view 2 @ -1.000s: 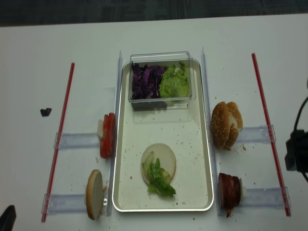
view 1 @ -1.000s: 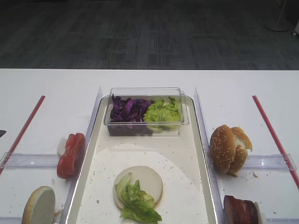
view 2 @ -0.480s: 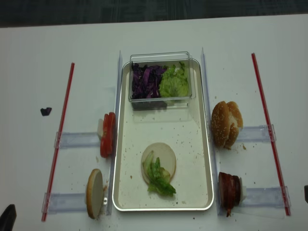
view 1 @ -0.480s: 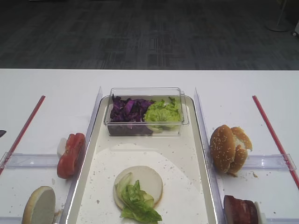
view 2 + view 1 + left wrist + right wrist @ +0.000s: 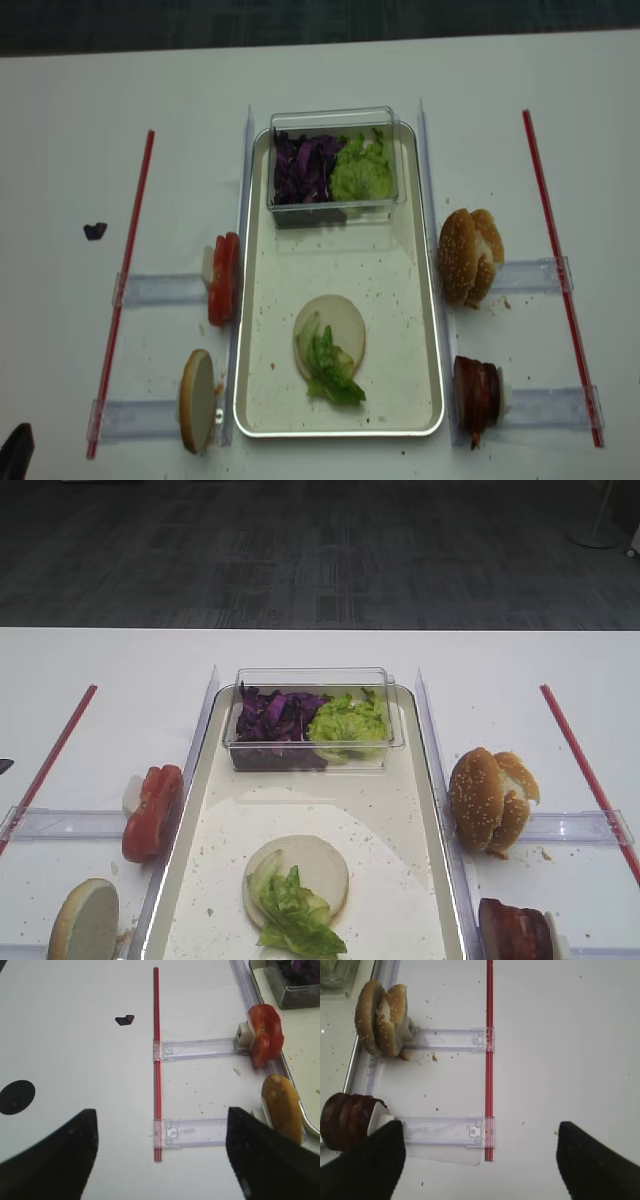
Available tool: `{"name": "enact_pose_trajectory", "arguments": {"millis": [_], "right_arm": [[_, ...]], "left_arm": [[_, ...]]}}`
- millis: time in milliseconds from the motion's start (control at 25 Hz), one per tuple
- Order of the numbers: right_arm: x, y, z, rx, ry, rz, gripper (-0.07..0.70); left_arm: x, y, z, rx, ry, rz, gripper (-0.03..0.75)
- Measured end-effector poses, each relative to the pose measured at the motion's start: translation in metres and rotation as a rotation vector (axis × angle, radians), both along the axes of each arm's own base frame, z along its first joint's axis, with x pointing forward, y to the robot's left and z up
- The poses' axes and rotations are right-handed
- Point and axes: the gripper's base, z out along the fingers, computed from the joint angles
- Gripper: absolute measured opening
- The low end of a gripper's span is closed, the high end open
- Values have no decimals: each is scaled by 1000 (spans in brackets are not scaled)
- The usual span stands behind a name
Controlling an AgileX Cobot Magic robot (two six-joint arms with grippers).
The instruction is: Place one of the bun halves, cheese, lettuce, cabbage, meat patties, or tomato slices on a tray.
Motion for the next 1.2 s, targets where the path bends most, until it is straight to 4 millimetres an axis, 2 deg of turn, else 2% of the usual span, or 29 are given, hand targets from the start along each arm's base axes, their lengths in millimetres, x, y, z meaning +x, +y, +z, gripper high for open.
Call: {"name": "enact_pose_trajectory", "arguments": {"millis": [400, 1200], "right_arm": [[-32, 1, 2, -10, -228, 4, 627], [-33, 1, 2, -8, -230, 2, 627]], "left_arm": [[0, 0, 0, 0, 0, 0, 491], [0, 0, 0, 0, 0, 0, 491]]}}
